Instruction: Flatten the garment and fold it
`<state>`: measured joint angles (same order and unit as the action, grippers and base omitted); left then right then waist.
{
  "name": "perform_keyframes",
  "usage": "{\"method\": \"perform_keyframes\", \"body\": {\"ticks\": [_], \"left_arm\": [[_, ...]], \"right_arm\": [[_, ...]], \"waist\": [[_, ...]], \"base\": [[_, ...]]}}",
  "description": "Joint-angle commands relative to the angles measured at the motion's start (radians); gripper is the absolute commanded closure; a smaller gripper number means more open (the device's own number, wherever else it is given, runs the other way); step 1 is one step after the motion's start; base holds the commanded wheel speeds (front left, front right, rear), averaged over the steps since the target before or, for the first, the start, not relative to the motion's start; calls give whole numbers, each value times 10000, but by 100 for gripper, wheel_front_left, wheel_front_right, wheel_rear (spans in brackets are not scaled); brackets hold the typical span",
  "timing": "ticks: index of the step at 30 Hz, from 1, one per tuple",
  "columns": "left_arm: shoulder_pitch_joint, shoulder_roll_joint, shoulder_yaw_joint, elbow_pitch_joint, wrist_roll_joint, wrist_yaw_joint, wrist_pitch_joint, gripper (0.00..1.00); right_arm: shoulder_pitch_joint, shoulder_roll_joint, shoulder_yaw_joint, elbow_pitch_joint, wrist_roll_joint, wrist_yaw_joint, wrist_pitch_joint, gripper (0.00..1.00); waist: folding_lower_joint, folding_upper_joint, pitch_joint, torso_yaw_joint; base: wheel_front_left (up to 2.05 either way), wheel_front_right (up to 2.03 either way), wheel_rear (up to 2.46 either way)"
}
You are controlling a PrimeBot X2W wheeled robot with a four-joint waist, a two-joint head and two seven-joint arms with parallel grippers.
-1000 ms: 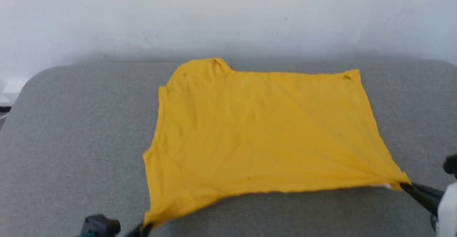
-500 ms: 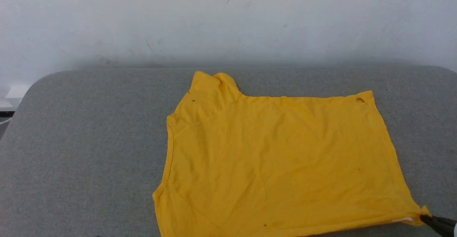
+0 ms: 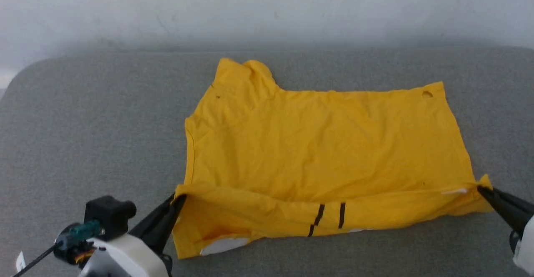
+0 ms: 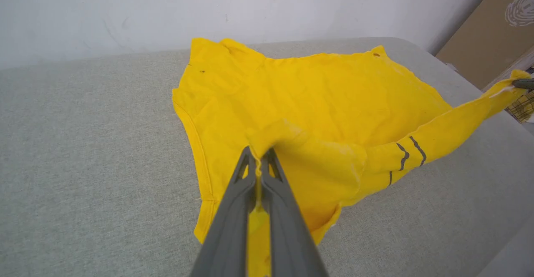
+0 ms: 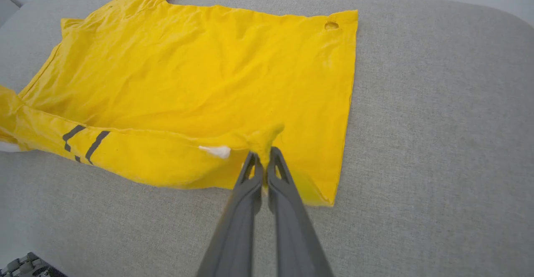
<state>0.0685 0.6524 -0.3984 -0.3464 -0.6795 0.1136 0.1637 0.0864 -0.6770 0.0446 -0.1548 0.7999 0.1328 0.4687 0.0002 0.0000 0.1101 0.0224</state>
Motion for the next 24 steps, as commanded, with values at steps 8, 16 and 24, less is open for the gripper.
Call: {"method": "perform_keyframes", "body": {"ticks": [8, 16, 24], "left_arm": [[-1589, -548, -412, 1137, 563, -350, -150, 100], [-2706, -1053, -525, 2619, 1114, -256, -634, 100], [-3352, -1539, -522, 4045, 1245, -25, -938, 100]], "right_arm": [[-1156, 251, 186, 903, -790, -21, -409, 100], [-2180, 447, 576, 1930, -1322, -21, -910, 100], [-3042, 582, 1156, 3086, -1742, -21, -1579, 100]], "waist": [[-2, 0, 1232, -58], [-2, 0, 1801, 16], [-2, 0, 2104, 152]], "base": [[0, 0, 0], [0, 0, 0], [0, 0, 0]]}}
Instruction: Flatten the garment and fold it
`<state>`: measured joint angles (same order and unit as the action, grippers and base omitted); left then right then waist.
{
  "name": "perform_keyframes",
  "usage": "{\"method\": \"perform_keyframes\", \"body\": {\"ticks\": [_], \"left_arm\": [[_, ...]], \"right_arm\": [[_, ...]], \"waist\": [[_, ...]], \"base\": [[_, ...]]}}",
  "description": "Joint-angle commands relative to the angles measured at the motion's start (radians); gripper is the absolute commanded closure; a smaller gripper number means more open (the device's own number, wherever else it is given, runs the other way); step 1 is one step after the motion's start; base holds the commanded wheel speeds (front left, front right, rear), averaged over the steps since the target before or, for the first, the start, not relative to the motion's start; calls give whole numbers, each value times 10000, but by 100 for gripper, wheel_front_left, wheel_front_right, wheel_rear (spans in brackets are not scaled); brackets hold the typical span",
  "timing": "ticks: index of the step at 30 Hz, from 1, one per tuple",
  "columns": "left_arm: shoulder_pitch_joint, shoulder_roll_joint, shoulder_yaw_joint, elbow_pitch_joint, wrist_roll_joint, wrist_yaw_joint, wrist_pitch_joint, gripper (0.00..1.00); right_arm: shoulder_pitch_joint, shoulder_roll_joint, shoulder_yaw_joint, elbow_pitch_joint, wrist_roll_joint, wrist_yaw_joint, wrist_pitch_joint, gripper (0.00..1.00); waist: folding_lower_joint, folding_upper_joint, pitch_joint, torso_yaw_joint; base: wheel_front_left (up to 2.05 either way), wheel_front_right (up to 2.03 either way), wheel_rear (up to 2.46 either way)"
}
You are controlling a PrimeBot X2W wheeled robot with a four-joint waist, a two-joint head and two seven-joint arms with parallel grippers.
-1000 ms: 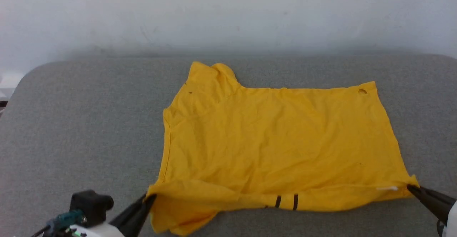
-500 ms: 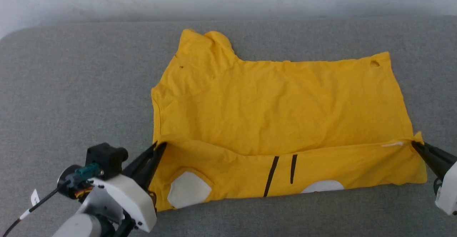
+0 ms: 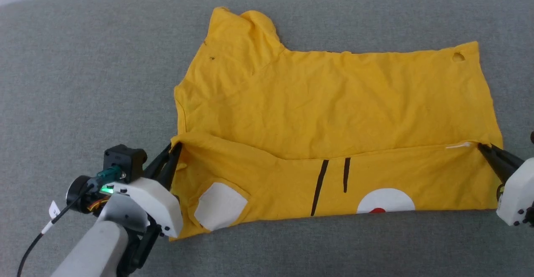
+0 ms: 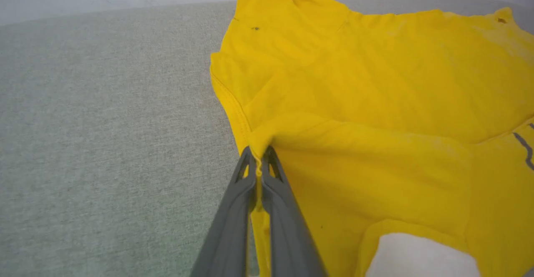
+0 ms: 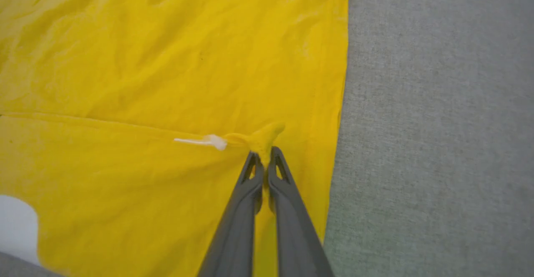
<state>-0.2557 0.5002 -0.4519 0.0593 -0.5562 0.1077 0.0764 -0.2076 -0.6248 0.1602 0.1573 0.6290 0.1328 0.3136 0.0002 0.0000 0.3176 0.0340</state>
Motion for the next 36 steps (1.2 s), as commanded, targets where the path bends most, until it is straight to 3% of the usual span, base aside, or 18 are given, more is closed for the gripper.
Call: {"method": "perform_keyframes", "body": {"ticks": [1, 4, 5, 6, 7, 15, 23, 30, 36], "left_arm": [[-165, -69, -16, 151, 5, 15, -80, 100], [-335, -203, -220, 663, 111, -75, -113, 100], [-367, -262, -279, 838, 137, -83, -135, 79], [-385, -342, -284, 1006, 130, -41, -182, 0], [-396, -411, -273, 1154, 125, 5, -256, 0], [263, -907, 313, 1211, -620, 436, -902, 0], [2046, -1224, 810, -151, -1276, 1399, -1094, 0], [3009, -1084, 379, -1133, -1076, 2288, -125, 0], [3039, -783, 65, -1128, -722, 2926, 853, 0]], "right_arm": [[-167, 99, 71, 125, -42, -21, -103, 100], [-290, 175, 328, 608, -51, -21, -315, 100], [-325, 201, 383, 776, -62, -21, -382, 100], [-371, 219, 429, 909, -103, -21, -478, 78], [-421, 250, 457, 1018, -136, -21, -572, 0], [-186, 770, 143, 1266, -572, -21, -505, 0], [909, 2685, -2113, 890, -2277, -21, 297, 0], [1856, 4278, -3617, -436, -3536, -21, 1179, 0], [2251, 4985, -4164, -1518, -3878, -21, 1623, 0]], "waist": [[-2, 0, 30, 56], [-2, 0, -41, 116], [-2, 0, -99, 118], [-2, 0, -169, 122], [-2, 0, -249, 118], [-2, 0, -1134, -12], [-2, 0, -1801, -112], [-2, 0, -1943, -71], [-2, 0, -1744, -124]], "base": [[0, 0, 0], [0, 0, 0], [0, 0, 0], [0, 0, 0], [0, 0, 0], [0, 0, 0], [0, 0, 0], [0, 0, 0], [0, 0, 0]]}}
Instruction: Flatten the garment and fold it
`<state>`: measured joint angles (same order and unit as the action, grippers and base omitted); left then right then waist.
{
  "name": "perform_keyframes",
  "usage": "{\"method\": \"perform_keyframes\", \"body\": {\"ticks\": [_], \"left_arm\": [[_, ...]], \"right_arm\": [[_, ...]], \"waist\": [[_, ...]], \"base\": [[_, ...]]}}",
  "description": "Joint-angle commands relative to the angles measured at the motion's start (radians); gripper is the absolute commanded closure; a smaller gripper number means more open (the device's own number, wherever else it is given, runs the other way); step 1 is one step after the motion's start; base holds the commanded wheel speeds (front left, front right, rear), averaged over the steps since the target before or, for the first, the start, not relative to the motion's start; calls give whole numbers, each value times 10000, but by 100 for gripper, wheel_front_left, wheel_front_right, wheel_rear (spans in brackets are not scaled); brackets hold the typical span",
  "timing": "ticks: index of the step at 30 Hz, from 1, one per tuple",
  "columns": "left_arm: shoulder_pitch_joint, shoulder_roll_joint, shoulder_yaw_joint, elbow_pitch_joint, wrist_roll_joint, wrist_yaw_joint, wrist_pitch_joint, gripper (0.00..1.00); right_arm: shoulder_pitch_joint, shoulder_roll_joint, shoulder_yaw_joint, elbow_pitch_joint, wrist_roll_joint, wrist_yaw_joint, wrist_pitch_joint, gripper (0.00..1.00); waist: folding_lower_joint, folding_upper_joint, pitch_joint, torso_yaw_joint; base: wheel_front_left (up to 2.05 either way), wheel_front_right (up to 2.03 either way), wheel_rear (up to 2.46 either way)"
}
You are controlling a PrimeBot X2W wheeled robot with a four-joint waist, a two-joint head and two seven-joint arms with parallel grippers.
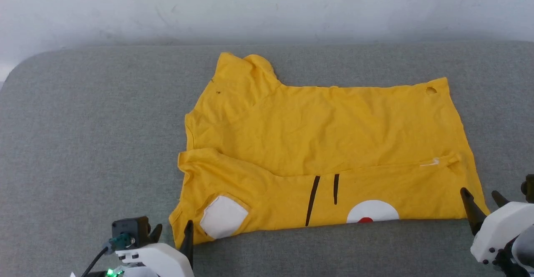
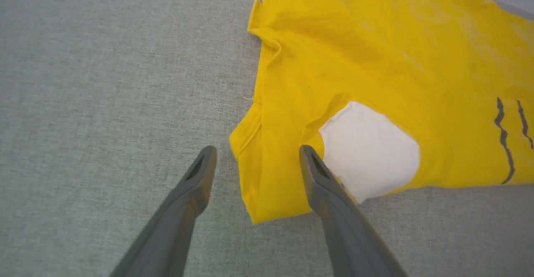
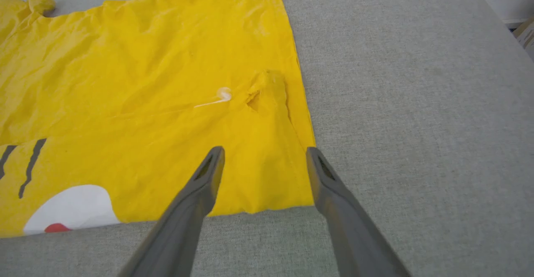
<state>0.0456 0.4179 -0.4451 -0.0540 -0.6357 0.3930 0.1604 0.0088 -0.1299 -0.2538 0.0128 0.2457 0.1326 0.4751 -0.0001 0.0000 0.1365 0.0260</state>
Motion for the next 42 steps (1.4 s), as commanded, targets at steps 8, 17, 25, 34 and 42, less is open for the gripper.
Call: {"method": "perform_keyframes", "body": {"ticks": [8, 17, 25, 34, 42], "left_arm": [[-338, -51, -331, 706, 42, 151, 758, 0], [-682, -222, -417, 1304, -227, -480, 526, 100], [-1063, -291, -481, 653, 8, -673, 7, 100], [-1059, -248, -548, 359, 143, -604, -115, 100], [-680, 197, -164, 21, 110, -406, -303, 100]], "right_arm": [[21, 242, -309, -845, -170, -19, 248, 0], [-206, -23, -196, -679, -285, -19, 616, 0], [-834, -138, -526, 857, -878, -19, 756, 0], [-877, 168, -535, 1991, -1050, -19, 1142, 100], [-436, 162, -516, 1104, -710, -19, 1013, 100]], "waist": [[1, 0, 664, -298], [1, 0, 1007, -259], [1, 0, 1113, 141], [1, 0, 984, 217], [1, 0, 180, 74]], "base": [[0, 0, 0], [0, 0, 0], [0, 0, 0], [0, 0, 0], [0, 0, 0]]}}
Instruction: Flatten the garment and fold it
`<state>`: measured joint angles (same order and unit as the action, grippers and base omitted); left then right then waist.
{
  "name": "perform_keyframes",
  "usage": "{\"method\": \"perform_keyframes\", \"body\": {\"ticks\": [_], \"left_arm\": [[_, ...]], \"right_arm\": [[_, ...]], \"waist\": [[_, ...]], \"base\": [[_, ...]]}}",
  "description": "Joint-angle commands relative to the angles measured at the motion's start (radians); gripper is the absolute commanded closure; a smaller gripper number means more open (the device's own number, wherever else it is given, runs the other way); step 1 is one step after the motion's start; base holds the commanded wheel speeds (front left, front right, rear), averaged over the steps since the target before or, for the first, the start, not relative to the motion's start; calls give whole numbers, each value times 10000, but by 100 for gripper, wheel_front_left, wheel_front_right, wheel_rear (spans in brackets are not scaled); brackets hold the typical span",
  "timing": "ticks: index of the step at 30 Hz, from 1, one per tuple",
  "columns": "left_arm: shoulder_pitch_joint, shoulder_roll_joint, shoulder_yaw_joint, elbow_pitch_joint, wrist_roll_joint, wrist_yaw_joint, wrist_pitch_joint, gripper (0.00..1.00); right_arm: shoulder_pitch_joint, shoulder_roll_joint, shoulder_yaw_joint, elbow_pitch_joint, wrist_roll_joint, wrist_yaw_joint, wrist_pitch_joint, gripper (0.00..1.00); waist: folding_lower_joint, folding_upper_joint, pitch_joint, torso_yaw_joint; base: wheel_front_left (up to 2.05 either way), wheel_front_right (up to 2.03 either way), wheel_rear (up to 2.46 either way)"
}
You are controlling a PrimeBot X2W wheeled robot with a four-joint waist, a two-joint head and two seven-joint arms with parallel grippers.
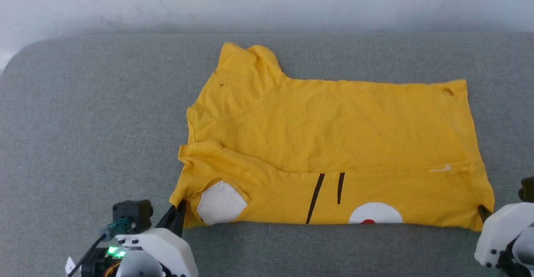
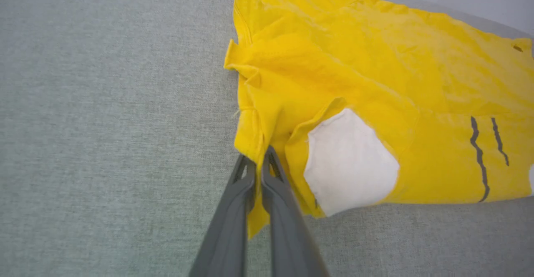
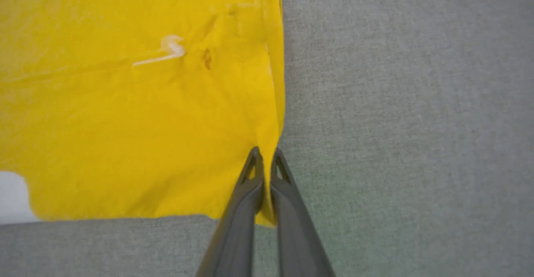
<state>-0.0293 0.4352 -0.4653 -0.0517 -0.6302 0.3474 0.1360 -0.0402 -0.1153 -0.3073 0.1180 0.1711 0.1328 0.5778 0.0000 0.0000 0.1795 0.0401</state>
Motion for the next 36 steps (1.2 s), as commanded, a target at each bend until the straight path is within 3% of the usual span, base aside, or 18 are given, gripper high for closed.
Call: {"method": "perform_keyframes", "body": {"ticks": [1, 13, 18, 27, 28, 29, 36], "left_arm": [[165, 118, 78, -108, 50, 88, -33, 100], [1892, 1133, 140, -1549, -215, 678, 1022, 100], [2201, 1087, -253, -1180, -408, 411, 1286, 100], [1673, 364, -691, 710, -622, -518, 683, 100], [1615, 307, -701, 885, -637, -595, 597, 62], [1543, 294, -703, 1036, -598, -658, 482, 0], [956, 75, -106, 957, -429, -995, -1319, 0]], "right_arm": [[174, -4, -3, -160, 91, -21, 63, 100], [1939, 89, -451, -2508, 297, -21, 1892, 100], [2317, 33, -504, -2351, 358, -21, 2075, 100], [2061, -359, -190, -770, 376, -21, 1405, 100], [1960, -356, -141, -582, 442, -21, 1249, 73], [1841, -320, -139, -421, 552, -21, 1063, 0], [1105, -705, 577, -575, 1250, -21, -986, 0]], "waist": [[0, 0, -359, -78], [0, 0, -1045, -66], [0, 0, -1004, -25], [0, 0, -871, -57], [0, 0, -882, -71], [0, 0, -898, -86], [0, 0, -1056, -232]], "base": [[0, 0, 0], [0, 0, 0], [0, 0, 0], [0, 0, 0], [0, 0, 0], [0, 0, 0], [0, 0, 0]]}}
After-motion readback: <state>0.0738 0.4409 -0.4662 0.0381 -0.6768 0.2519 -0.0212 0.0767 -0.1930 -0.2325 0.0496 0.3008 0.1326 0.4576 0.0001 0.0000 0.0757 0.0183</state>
